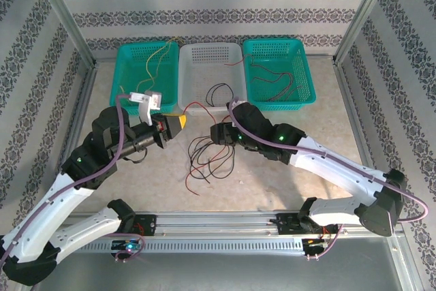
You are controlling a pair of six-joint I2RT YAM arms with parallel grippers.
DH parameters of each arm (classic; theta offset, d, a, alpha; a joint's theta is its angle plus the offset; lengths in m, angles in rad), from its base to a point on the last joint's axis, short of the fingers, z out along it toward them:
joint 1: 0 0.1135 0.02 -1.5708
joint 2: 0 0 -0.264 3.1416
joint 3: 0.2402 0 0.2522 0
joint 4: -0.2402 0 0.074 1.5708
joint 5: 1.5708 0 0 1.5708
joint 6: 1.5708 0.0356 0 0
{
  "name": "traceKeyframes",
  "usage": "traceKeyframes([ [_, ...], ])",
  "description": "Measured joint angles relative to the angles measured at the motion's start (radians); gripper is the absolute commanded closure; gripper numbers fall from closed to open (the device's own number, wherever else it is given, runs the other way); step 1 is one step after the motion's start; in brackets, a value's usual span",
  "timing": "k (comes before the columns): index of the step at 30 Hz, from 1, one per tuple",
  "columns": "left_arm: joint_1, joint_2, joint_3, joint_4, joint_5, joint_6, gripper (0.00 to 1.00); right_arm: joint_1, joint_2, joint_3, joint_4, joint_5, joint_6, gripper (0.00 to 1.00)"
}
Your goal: Untangle the cables
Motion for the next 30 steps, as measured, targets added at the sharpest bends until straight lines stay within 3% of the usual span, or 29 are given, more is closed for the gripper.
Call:
traceKeyframes([
  [11,0.0,-0.01,0.053,-0.002,0.019,0.001,1.0,0.0,0.102,0.178,0.034,0.019,-0.096,0.38],
  [18,0.0,-0.038,0.054,-0.025,0.012,0.002,1.0,-0.003,0.146,0.186,0.092,0.018,-0.148,0.61],
  [23,0.0,-0.05,0.054,-0.037,0.005,0.003,1.0,-0.01,0.146,0.175,0.138,0.014,-0.164,0.88],
  [26,0.0,-0.052,0.054,-0.046,-0.01,0.004,1.0,-0.016,0.142,0.159,0.151,0.007,-0.168,0.98],
  [27,0.0,-0.052,0.053,-0.051,-0.023,0.004,0.98,-0.016,0.136,0.153,0.152,0.006,-0.165,1.0],
  [28,0.0,-0.053,0.053,-0.056,-0.036,0.004,0.87,-0.016,0.129,0.146,0.153,0.006,-0.166,1.0],
  [30,0.0,-0.058,0.051,-0.069,-0.077,0.008,0.57,-0.016,0.101,0.138,0.15,0.008,-0.164,1.0],
])
